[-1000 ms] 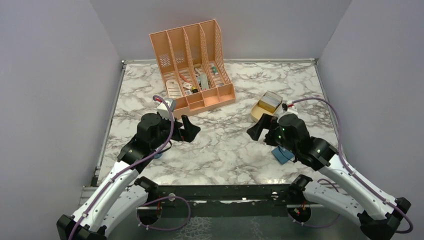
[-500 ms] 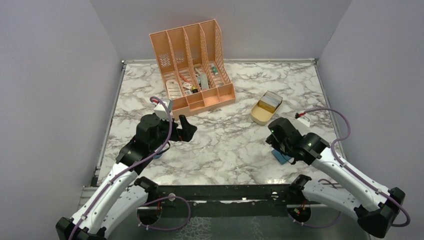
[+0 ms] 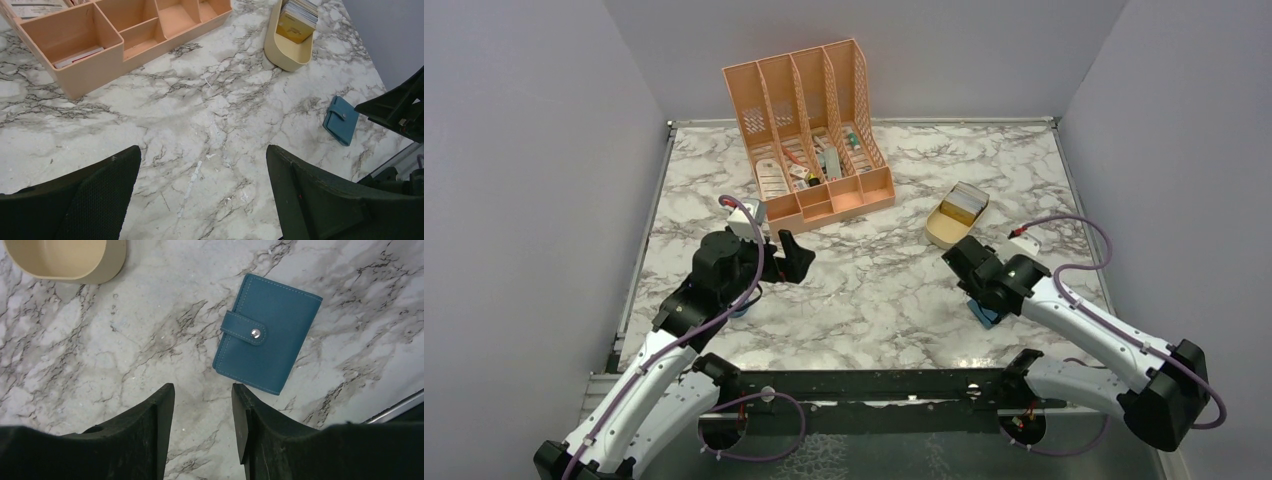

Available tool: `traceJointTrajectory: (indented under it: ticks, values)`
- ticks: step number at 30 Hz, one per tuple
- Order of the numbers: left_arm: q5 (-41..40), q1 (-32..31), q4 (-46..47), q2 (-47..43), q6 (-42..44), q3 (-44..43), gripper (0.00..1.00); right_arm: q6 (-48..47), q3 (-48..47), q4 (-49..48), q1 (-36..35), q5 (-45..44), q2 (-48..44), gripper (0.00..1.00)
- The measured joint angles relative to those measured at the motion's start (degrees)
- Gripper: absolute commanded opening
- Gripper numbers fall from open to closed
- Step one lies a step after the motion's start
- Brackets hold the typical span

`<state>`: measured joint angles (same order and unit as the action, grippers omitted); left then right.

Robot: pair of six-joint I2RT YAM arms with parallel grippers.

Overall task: Put the credit cards into the card holder
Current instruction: Move the card holder to the center of the board.

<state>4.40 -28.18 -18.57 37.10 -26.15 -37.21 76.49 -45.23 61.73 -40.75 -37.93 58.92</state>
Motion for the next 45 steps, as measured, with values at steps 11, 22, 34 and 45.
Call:
traceJointTrajectory:
  ticks: [11,22,34,45]
  values:
    - [0.00,0.00,0.00,-0.33,0.37,0.00,0.99,-5.62,5.90,-8.72,12.24,1.20,2.51,0.47]
    - [0.02,0.00,0.00,-0.35,0.66,0.00,0.99,-9.92,8.85,-16.04,19.82,7.30,5.35,0.47]
    - [0.02,0.00,0.00,-1.14,1.14,0.00,0.99,-8.74,10.93,-18.18,20.52,10.27,8.17,0.47]
    - [0.04,0.00,0.00,-1.22,1.22,0.02,0.99,-13.42,11.02,-20.87,20.61,13.81,8.66,0.44]
